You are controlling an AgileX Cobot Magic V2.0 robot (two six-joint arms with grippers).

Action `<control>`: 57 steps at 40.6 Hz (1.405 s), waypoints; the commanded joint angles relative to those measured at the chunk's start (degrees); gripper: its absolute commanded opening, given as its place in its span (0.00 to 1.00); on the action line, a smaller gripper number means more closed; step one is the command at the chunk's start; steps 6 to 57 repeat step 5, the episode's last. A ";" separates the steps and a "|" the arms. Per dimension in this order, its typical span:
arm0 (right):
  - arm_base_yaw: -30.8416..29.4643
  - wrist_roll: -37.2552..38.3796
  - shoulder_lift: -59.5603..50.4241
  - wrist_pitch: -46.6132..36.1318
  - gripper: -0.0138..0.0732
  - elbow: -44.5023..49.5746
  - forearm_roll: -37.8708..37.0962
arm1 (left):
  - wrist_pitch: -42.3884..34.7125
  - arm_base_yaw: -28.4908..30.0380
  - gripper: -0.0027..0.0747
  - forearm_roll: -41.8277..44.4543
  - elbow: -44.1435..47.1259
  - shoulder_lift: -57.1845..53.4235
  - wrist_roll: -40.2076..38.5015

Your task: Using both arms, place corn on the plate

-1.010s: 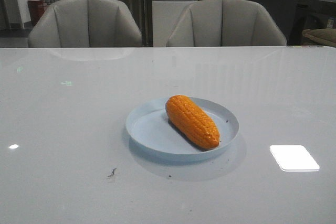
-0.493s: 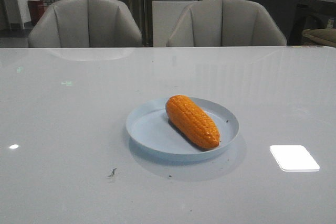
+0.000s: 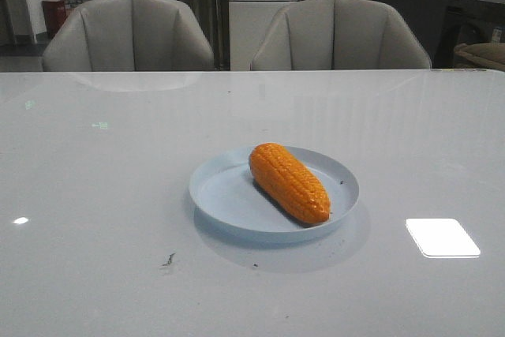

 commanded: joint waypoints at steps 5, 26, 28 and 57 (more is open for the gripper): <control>0.03 -0.35 -1.13 -4.37 0.23 -1.03 -0.05 | -4.75 0.17 0.15 -0.47 0.12 -0.92 -0.70; 0.03 -0.35 -1.13 -4.37 0.23 -1.03 -0.05 | -4.75 0.17 0.15 -0.47 0.12 -0.92 -0.70; 0.03 -0.35 -1.13 -4.37 0.23 -1.03 -0.05 | -4.75 0.17 0.15 -0.47 0.12 -0.92 -0.70; 0.03 -0.35 -1.13 -4.37 0.23 -1.03 -0.05 | -4.75 0.17 0.15 -0.47 0.12 -0.92 -0.70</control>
